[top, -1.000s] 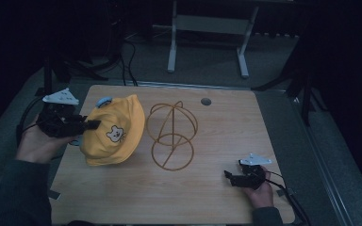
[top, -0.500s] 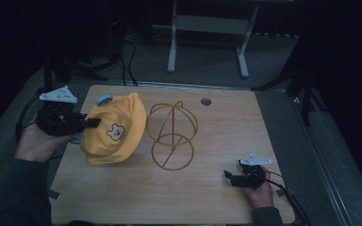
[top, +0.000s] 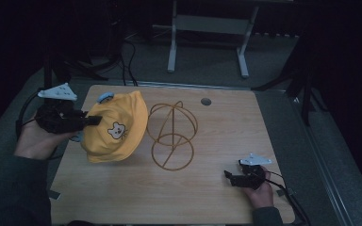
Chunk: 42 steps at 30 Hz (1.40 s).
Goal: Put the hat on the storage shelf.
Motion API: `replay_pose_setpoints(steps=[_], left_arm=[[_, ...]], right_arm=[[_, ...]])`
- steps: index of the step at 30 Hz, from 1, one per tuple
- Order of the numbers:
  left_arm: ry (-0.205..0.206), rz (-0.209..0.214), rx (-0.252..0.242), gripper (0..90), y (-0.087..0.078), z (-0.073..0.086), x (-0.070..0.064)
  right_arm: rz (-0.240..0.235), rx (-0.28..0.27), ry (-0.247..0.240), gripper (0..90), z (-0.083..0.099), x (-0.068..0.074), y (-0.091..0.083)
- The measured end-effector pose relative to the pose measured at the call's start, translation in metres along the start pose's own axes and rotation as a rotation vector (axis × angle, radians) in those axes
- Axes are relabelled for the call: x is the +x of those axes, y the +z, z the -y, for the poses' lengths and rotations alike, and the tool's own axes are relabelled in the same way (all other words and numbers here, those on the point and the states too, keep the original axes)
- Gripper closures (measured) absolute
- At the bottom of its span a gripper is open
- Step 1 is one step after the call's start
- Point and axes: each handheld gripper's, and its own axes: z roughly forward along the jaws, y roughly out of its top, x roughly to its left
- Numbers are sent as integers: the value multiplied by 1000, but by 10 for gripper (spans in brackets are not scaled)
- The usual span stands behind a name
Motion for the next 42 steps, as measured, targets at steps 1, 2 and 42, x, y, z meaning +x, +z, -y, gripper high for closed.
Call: replay_pose_setpoints(steps=[1, 2, 42], left_arm=[[2, 2, -2, 785, -1, -1, 0], [3, 3, -5, 785, -1, -1, 0], [61, 40, -62, 795, -9, -27, -1]], right_arm=[[0, 0, 0, 200, 0, 0, 0], [0, -1, 2, 200, 0, 0, 0], [0, 0, 0, 200, 0, 0, 0]])
